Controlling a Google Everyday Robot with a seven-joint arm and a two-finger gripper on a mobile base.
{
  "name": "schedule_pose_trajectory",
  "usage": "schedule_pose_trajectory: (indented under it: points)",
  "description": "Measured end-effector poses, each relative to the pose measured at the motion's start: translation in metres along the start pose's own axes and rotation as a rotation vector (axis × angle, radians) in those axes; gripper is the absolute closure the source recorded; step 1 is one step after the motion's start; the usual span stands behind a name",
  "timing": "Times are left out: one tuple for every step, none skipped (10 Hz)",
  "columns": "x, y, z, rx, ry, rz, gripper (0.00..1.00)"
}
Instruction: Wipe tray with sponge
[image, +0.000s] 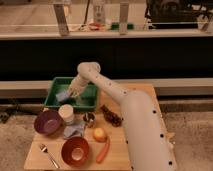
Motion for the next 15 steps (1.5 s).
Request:
schedule_pose_trajectory:
  points:
    - [-0.002, 0.015, 0.002, -0.018, 0.0, 0.016, 0.98]
    - [-0.003, 0.027, 0.003, -0.028, 0.0, 0.026, 0.98]
    - [-0.001, 0.038, 0.0, -0.036, 0.004, 0.037, 0.98]
    - [0.002, 0.051, -0.008, -0.045, 0.013, 0.057, 0.98]
    - [0.004, 0.059, -0.01, -0.049, 0.017, 0.077, 0.98]
    - [0.01, 0.067, -0.015, -0.042, 0.022, 0.107, 0.98]
    - [0.024, 0.078, -0.021, -0.036, 0.036, 0.146, 0.98]
    - [0.037, 0.081, -0.024, -0.032, 0.05, 0.174, 0.98]
    - [0.054, 0.077, -0.022, -0.03, 0.067, 0.2, 0.98]
    - [0.064, 0.073, -0.022, -0.027, 0.079, 0.215, 0.98]
    - [0.073, 0.07, -0.021, -0.017, 0.087, 0.232, 0.98]
    - [0.082, 0.065, -0.022, 0.001, 0.094, 0.246, 0.98]
    - [0.092, 0.058, -0.023, 0.018, 0.103, 0.256, 0.98]
    - [0.101, 0.046, -0.022, 0.038, 0.11, 0.26, 0.98]
    - [0.103, 0.034, -0.02, 0.052, 0.117, 0.258, 0.98]
